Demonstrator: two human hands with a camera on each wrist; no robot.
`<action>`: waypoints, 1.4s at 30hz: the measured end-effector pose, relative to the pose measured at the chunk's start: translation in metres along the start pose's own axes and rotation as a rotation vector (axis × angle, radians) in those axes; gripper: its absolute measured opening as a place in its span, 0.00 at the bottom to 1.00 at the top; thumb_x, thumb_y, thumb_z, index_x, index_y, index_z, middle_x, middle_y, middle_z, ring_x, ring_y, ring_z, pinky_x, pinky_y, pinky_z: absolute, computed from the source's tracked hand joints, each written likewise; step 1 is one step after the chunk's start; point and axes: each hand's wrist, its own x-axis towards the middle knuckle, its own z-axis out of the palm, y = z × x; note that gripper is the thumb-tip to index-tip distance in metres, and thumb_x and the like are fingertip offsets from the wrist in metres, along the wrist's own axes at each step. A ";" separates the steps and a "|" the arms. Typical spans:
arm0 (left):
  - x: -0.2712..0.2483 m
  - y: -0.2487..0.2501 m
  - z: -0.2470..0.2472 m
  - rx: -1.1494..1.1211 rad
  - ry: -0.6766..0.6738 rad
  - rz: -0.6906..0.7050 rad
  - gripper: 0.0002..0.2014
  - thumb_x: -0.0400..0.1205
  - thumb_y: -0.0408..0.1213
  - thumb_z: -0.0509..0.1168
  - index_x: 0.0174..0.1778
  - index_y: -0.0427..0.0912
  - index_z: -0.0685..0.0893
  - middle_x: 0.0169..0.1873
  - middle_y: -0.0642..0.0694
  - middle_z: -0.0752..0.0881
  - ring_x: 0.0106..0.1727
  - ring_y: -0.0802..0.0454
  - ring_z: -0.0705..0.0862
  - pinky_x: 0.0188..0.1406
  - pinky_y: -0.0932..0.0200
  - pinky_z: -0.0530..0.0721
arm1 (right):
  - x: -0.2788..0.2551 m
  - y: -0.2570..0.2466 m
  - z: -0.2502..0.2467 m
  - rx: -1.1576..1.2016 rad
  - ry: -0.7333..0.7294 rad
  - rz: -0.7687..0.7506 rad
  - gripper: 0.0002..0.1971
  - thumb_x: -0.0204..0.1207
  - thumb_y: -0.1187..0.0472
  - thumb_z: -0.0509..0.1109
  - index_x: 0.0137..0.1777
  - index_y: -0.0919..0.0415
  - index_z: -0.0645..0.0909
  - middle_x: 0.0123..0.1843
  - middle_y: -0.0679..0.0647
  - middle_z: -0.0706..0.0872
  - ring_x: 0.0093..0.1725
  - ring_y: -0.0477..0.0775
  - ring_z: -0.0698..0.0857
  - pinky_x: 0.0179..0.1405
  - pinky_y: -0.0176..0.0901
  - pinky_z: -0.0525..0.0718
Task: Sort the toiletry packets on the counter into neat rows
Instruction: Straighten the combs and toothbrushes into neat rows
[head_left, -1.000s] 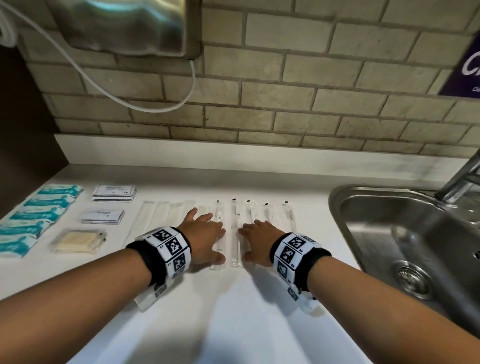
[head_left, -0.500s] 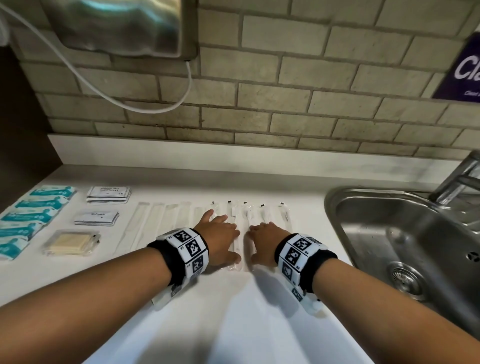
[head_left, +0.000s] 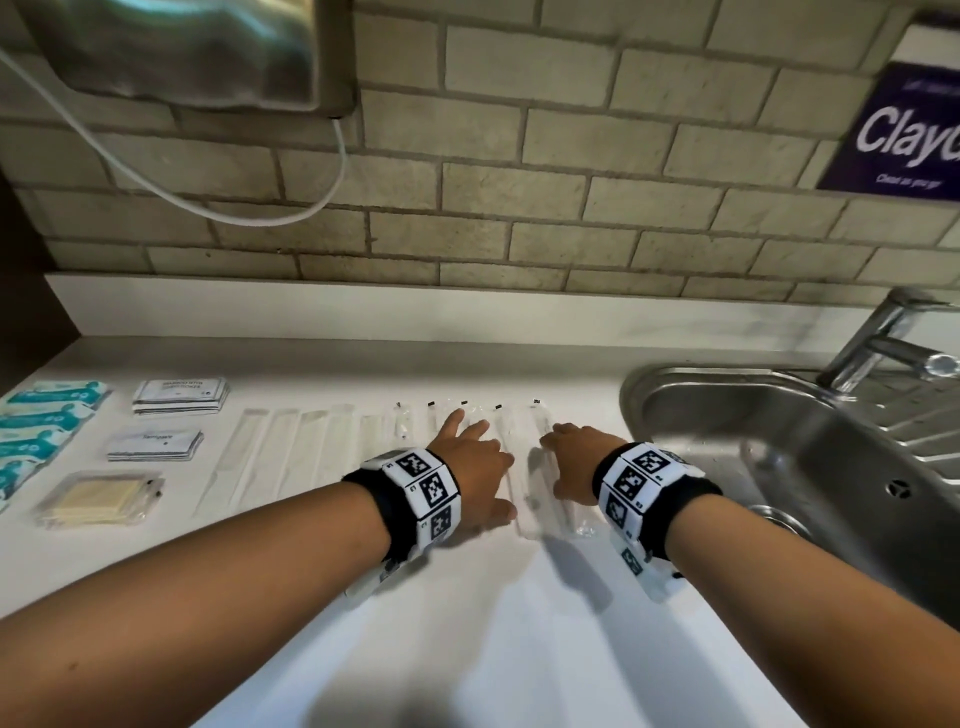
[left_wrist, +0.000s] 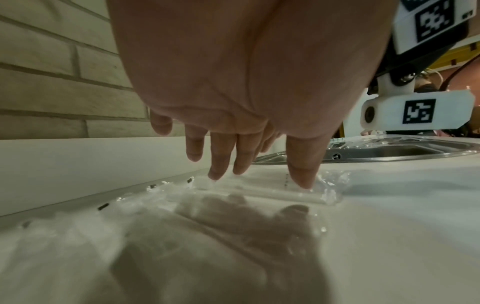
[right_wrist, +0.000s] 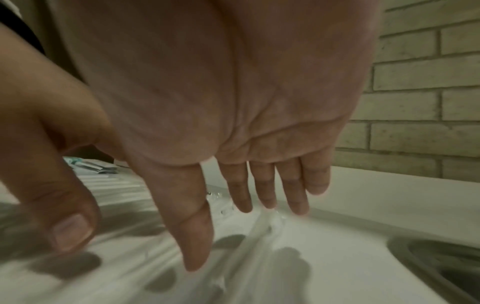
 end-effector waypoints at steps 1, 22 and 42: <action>0.003 0.004 0.001 0.014 -0.008 0.003 0.34 0.83 0.62 0.53 0.80 0.44 0.67 0.81 0.44 0.68 0.86 0.42 0.49 0.81 0.35 0.36 | -0.002 0.001 0.002 0.012 -0.030 0.000 0.25 0.77 0.60 0.66 0.75 0.58 0.72 0.73 0.55 0.77 0.69 0.59 0.80 0.65 0.51 0.81; 0.014 0.010 0.006 -0.056 0.024 0.025 0.35 0.80 0.65 0.53 0.75 0.43 0.73 0.71 0.47 0.80 0.83 0.42 0.60 0.80 0.31 0.38 | 0.004 -0.008 0.010 0.043 -0.083 0.020 0.19 0.75 0.64 0.68 0.67 0.60 0.76 0.59 0.56 0.84 0.57 0.59 0.86 0.55 0.50 0.86; -0.146 -0.211 0.056 -0.141 0.098 -0.383 0.12 0.79 0.50 0.64 0.57 0.55 0.82 0.63 0.53 0.84 0.70 0.46 0.78 0.68 0.52 0.71 | 0.044 -0.220 -0.029 0.064 0.083 -0.593 0.20 0.79 0.50 0.64 0.67 0.59 0.78 0.65 0.56 0.83 0.64 0.59 0.82 0.65 0.56 0.81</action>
